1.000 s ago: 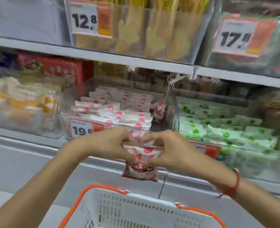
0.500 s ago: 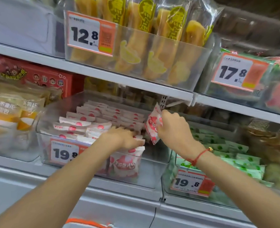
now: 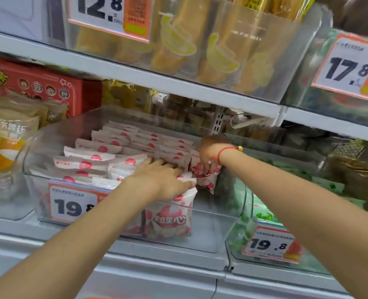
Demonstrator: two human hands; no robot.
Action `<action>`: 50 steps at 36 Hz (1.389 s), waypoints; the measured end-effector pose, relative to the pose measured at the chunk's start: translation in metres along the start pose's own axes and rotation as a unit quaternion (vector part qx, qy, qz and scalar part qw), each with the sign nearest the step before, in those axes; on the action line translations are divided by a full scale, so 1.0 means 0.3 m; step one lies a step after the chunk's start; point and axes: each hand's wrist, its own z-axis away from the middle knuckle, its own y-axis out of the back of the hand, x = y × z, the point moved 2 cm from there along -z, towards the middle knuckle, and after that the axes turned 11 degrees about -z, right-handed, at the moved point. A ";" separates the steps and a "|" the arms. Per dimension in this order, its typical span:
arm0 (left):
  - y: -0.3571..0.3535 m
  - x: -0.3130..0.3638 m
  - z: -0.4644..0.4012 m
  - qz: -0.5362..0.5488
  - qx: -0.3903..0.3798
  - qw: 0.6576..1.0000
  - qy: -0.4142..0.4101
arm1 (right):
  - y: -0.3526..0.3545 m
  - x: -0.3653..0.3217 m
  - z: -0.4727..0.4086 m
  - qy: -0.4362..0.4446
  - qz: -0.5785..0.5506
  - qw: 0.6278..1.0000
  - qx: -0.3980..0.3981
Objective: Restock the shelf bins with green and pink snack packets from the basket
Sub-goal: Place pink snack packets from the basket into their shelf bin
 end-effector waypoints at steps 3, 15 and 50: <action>-0.005 0.002 -0.002 0.004 0.004 1.000 0.001 | -0.046 0.009 -0.028 -0.007 0.004 0.998 0.065; -0.004 0.010 0.006 0.026 0.021 0.999 0.002 | -0.042 0.022 -0.024 0.046 0.019 0.998 0.044; -0.008 0.010 -0.005 0.029 0.033 0.999 0.012 | -0.079 0.043 0.035 0.129 0.241 0.947 -0.169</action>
